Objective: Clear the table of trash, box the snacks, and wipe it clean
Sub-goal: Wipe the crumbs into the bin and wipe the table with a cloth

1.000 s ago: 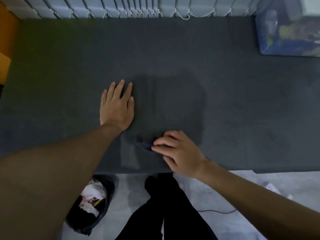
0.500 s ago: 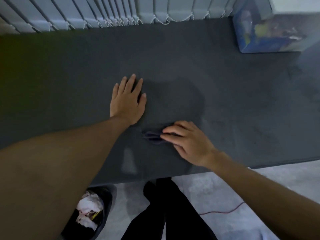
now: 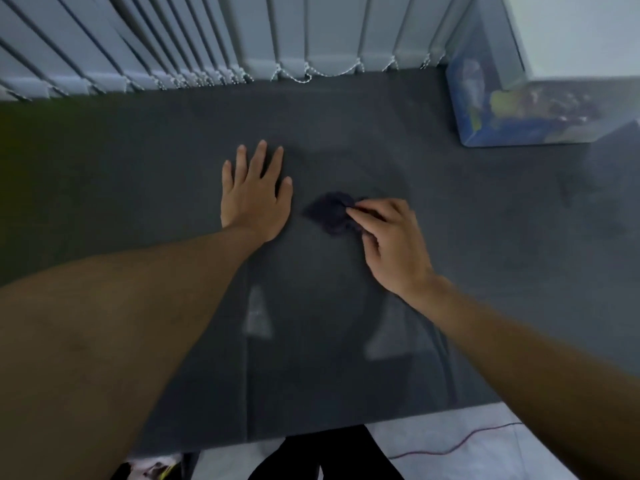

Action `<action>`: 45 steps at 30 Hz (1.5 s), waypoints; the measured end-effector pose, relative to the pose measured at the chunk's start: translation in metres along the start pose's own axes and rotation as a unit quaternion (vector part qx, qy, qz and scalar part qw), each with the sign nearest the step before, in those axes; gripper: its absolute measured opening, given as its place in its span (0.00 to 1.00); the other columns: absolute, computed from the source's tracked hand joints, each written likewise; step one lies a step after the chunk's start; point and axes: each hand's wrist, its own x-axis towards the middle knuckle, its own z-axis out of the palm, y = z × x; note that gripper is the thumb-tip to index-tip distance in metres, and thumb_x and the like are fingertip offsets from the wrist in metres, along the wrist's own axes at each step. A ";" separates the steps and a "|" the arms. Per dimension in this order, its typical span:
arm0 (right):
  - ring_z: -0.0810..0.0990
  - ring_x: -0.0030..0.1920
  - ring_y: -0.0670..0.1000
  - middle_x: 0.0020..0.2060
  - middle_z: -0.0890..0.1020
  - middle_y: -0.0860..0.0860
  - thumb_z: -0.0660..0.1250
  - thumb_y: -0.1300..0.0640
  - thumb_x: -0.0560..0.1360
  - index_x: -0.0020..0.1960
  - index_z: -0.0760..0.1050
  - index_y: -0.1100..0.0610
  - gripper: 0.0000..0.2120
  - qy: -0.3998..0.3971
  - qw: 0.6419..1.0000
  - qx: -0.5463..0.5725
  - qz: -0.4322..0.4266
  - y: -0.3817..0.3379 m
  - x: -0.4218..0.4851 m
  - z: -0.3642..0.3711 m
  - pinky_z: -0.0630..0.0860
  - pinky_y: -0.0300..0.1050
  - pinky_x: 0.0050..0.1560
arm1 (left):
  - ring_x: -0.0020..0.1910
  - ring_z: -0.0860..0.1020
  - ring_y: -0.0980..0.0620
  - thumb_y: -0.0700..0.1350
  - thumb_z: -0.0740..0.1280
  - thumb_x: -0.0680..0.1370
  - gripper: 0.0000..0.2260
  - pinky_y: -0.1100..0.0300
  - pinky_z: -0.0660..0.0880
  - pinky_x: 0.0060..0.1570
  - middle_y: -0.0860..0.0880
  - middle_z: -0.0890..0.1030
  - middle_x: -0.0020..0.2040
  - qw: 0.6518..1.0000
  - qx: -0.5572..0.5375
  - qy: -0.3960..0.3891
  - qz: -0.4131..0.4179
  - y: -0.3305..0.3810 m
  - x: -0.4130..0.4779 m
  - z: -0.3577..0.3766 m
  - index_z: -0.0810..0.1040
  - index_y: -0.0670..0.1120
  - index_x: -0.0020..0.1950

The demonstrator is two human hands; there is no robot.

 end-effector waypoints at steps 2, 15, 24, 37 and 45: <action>0.74 0.57 0.56 0.59 0.80 0.48 0.62 0.61 0.76 0.63 0.80 0.54 0.18 -0.015 0.999 -0.001 -0.039 0.004 0.008 0.004 0.72 0.54 0.54 | 0.81 0.43 0.44 0.58 0.44 0.83 0.26 0.43 0.42 0.78 0.51 0.48 0.82 1.000 0.017 0.008 -0.009 0.000 0.004 0.003 0.49 0.54 0.82; 0.74 0.58 0.58 0.60 0.80 0.49 0.64 0.63 0.74 0.64 0.79 0.53 0.20 -0.071 0.993 0.001 -0.098 0.034 0.123 0.008 0.71 0.52 0.56 | 0.81 0.45 0.44 0.59 0.44 0.83 0.27 0.40 0.45 0.77 0.51 0.49 0.82 0.999 0.047 0.020 -0.013 0.001 0.003 0.008 0.49 0.55 0.82; 0.73 0.60 0.60 0.60 0.80 0.51 0.62 0.63 0.74 0.65 0.78 0.55 0.21 0.013 0.997 -0.029 0.066 0.050 0.188 0.011 0.72 0.57 0.57 | 0.81 0.45 0.44 0.59 0.44 0.83 0.27 0.40 0.47 0.77 0.51 0.49 0.82 0.998 0.063 0.019 -0.006 -0.001 0.005 0.011 0.48 0.54 0.82; 0.73 0.59 0.61 0.61 0.78 0.52 0.60 0.63 0.73 0.65 0.77 0.55 0.22 0.040 0.988 -0.071 0.132 0.079 0.182 -0.002 0.71 0.53 0.59 | 0.81 0.44 0.45 0.59 0.45 0.83 0.27 0.41 0.46 0.77 0.51 0.48 0.82 0.998 0.058 0.014 -0.002 -0.001 0.004 0.010 0.48 0.54 0.82; 0.71 0.62 0.62 0.64 0.76 0.54 0.60 0.62 0.76 0.68 0.75 0.54 0.21 0.063 0.961 -0.105 0.249 0.112 0.189 -0.019 0.70 0.55 0.61 | 0.81 0.45 0.45 0.59 0.45 0.83 0.27 0.40 0.47 0.77 0.50 0.49 0.82 0.998 0.064 0.014 -0.002 -0.003 0.005 0.012 0.48 0.54 0.82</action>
